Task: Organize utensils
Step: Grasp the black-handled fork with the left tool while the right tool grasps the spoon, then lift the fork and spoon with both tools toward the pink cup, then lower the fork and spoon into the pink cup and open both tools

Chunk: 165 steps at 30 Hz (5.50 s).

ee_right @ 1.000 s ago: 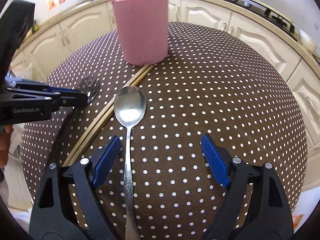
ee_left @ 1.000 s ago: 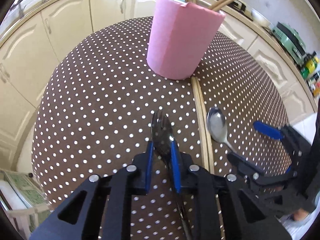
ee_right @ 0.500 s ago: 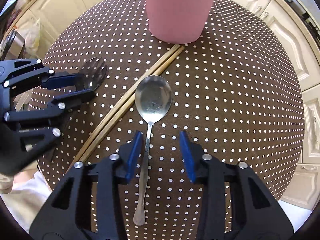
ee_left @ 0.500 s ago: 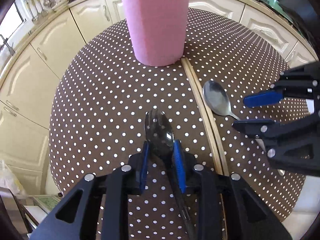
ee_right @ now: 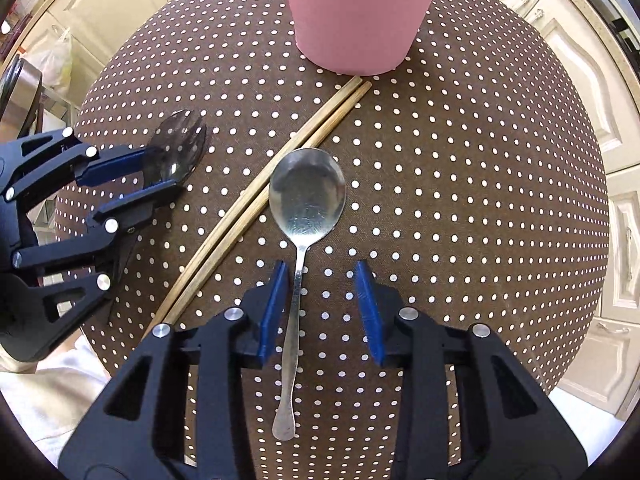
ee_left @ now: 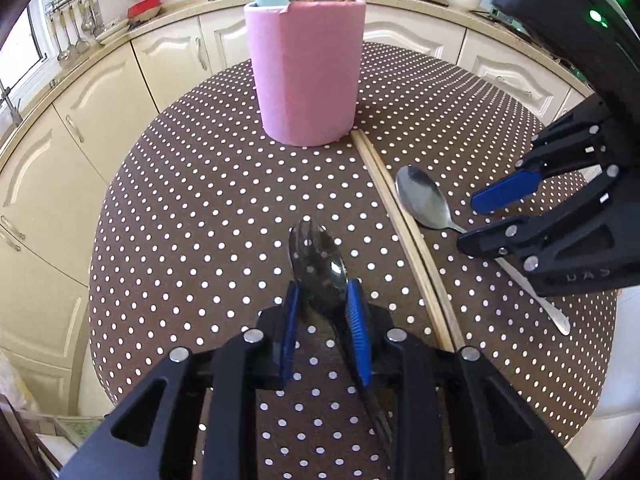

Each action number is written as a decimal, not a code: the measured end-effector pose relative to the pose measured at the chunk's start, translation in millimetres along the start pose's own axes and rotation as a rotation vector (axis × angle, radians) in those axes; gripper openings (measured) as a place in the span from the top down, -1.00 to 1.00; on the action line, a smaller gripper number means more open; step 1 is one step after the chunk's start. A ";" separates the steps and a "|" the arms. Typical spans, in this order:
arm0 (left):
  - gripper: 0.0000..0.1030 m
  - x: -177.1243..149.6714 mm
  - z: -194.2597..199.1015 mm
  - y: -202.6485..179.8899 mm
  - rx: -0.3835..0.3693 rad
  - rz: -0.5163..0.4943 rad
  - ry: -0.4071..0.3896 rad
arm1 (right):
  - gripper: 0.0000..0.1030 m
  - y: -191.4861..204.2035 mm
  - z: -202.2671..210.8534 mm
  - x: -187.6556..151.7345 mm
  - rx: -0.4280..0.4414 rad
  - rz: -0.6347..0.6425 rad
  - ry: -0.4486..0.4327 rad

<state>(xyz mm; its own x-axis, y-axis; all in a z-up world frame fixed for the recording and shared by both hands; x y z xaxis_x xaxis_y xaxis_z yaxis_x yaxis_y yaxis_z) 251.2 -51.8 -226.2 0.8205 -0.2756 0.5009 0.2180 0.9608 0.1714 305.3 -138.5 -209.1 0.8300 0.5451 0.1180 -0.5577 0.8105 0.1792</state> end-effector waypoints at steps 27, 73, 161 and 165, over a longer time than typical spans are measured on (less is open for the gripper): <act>0.54 -8.5 4.5 1.2 0.015 0.038 -0.065 | 0.35 2.0 3.7 -9.8 -0.016 -0.036 -0.055; 0.91 34.7 5.3 30.2 -0.239 0.277 -0.022 | 0.93 -37.4 50.3 -85.7 0.299 -0.135 -0.432; 0.04 148.9 62.9 92.6 -0.294 0.469 -0.739 | 0.95 -56.5 172.0 9.0 0.302 -0.115 -1.069; -0.06 139.8 67.4 96.9 -0.244 0.472 -0.696 | 0.94 -54.5 165.1 8.0 0.290 -0.142 -1.060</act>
<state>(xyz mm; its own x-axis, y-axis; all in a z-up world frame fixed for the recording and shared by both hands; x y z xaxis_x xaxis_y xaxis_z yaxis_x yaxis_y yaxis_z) 351.4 0.6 -82.4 0.3618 0.2726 0.8915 0.1095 0.9372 -0.3310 342.7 -213.7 -56.6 0.5451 -0.1204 0.8297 -0.5507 0.6947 0.4627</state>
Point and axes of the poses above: each gripper's, at about its wrist camera, not at the fingertips, and z roughly against the way its jaws point, y to its left, x to its top, the point moved 4 cm from there along -z, roughly the way its jaws point, and after that the axes turned 11 degrees about x, right-handed, at the moved point
